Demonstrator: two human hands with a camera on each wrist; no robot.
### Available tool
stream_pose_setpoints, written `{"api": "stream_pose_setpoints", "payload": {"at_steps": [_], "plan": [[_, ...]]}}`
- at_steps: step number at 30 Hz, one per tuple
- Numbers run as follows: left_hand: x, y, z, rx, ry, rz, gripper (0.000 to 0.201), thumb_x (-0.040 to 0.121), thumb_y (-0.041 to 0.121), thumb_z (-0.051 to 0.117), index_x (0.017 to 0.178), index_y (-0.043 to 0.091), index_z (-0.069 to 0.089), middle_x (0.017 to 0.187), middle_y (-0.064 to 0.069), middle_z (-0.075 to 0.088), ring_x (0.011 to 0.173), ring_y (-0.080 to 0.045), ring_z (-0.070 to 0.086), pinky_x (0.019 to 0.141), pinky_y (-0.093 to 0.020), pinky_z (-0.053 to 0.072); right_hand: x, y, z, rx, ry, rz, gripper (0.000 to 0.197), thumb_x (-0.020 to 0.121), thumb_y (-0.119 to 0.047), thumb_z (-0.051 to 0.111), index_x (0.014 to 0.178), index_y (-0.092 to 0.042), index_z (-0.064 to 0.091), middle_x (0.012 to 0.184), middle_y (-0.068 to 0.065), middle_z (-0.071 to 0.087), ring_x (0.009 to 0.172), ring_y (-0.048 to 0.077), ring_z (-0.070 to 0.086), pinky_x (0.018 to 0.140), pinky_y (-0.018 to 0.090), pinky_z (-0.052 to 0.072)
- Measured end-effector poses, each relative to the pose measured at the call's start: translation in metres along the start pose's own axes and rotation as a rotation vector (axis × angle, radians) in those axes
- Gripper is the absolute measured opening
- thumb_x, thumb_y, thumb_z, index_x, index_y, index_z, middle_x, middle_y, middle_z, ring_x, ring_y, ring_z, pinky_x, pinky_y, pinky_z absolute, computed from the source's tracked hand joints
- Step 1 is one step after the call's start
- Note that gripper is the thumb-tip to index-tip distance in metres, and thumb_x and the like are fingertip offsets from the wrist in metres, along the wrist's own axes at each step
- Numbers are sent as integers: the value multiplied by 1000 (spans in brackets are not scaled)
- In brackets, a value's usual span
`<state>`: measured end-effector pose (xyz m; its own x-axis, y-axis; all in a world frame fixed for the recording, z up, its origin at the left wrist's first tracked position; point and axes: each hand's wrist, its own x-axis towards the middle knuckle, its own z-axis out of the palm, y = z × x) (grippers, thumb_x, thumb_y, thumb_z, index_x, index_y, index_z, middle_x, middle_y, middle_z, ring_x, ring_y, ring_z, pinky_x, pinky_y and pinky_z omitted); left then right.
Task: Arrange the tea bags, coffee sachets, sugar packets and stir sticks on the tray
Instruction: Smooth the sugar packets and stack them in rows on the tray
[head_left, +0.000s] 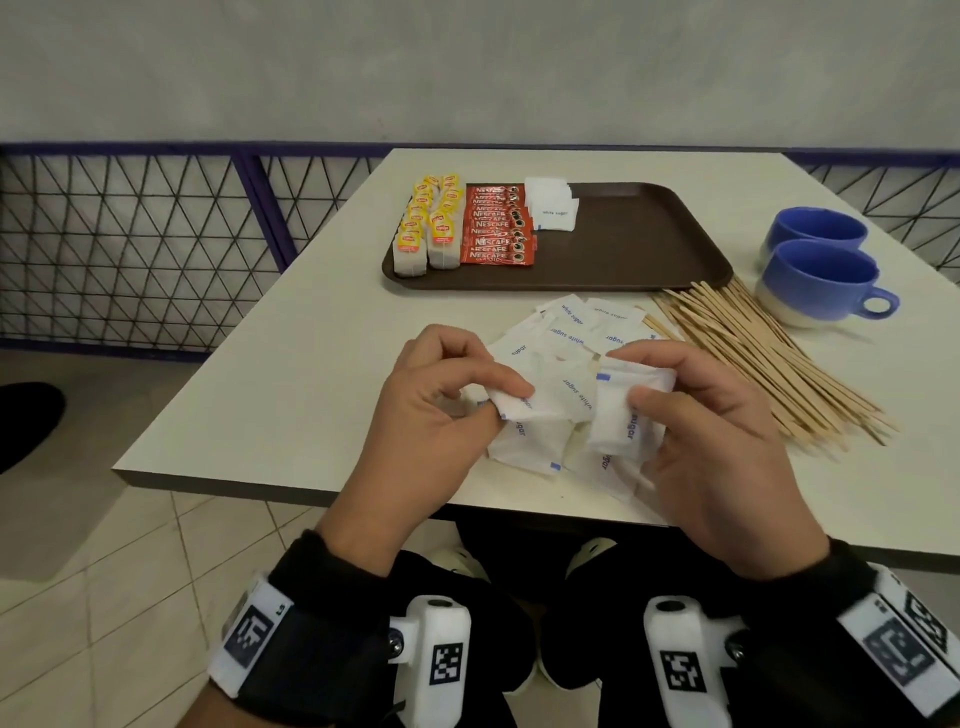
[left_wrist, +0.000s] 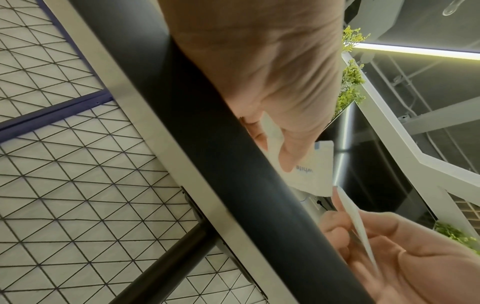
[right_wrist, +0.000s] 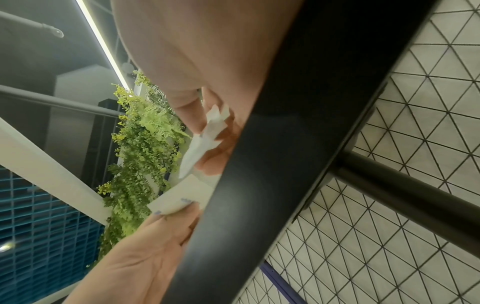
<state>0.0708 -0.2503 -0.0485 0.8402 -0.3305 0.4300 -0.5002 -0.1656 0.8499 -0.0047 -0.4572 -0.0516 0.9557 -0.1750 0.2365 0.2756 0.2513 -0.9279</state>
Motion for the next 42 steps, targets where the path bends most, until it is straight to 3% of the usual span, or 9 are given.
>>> {"api": "stream_pose_setpoints", "payload": {"at_steps": [4, 9, 12, 14, 19, 26, 33, 39, 42], "plan": [[1, -3, 1, 56, -1, 37, 20, 81, 12, 82, 88, 30, 76, 117, 16, 62, 118, -16, 57, 92, -25, 47, 0, 3, 0, -182, -36, -104, 36, 88, -3, 73, 119, -20, 72, 91, 14, 60, 81, 31, 48, 73, 37, 46], [-3, 1, 2, -5, -4, 1, 7, 82, 27, 82, 88, 24, 79, 86, 3, 67, 77, -10, 57, 67, -27, 47, 0, 3, 4, -152, -69, -107, 22, 84, -1, 73, 102, -12, 77, 92, 11, 76, 81, 23, 68, 71, 29, 55], [-3, 3, 3, -104, -148, -67, 9, 87, 22, 78, 93, 16, 80, 89, -12, 74, 81, -37, 64, 71, -50, 56, 0, 4, 10, -204, -52, -127, 13, 84, 0, 75, 92, -11, 75, 84, 6, 76, 74, 17, 69, 65, 24, 55], [-2, 3, 4, -177, -204, -75, 13, 89, 14, 73, 97, 5, 77, 91, -17, 75, 85, -37, 70, 78, -53, 58, -2, 5, 12, -233, -12, -143, 12, 84, -4, 76, 88, -15, 74, 79, 4, 74, 70, 17, 66, 65, 27, 55], [-2, 9, 5, -279, -229, -78, 19, 87, 10, 70, 90, -9, 69, 77, -3, 73, 72, -11, 70, 72, -21, 52, 0, 9, 14, -364, 47, -171, 10, 89, -17, 78, 89, -13, 69, 81, 19, 67, 73, 39, 62, 67, 53, 55], [-3, 10, 9, -192, -68, -135, 18, 88, 18, 76, 86, 2, 67, 72, -4, 75, 66, -23, 68, 74, -51, 56, 2, 14, 18, -469, 94, -124, 36, 87, -38, 77, 116, -26, 60, 117, 1, 66, 105, 26, 67, 85, 51, 59], [-2, 10, 5, -202, -133, -146, 24, 83, 29, 78, 91, 6, 73, 89, -7, 77, 88, -48, 66, 80, -63, 53, 4, 8, 15, -236, 51, -61, 33, 88, -17, 71, 119, -11, 63, 85, 16, 74, 65, 32, 69, 65, 42, 58], [0, 5, 4, -223, -58, -132, 8, 94, 4, 65, 89, 2, 72, 79, 2, 78, 78, -10, 73, 74, -21, 54, 6, 10, 10, -91, 152, -51, 20, 95, -5, 63, 107, -18, 72, 83, 8, 73, 53, 25, 62, 56, 32, 55], [1, 3, 3, -246, -50, -145, 11, 94, 6, 67, 84, 2, 70, 68, 8, 71, 67, -5, 63, 69, -17, 48, 3, 10, 8, -180, 184, -167, 17, 95, -8, 66, 102, -21, 75, 91, 5, 71, 59, 23, 58, 55, 30, 52]]}}
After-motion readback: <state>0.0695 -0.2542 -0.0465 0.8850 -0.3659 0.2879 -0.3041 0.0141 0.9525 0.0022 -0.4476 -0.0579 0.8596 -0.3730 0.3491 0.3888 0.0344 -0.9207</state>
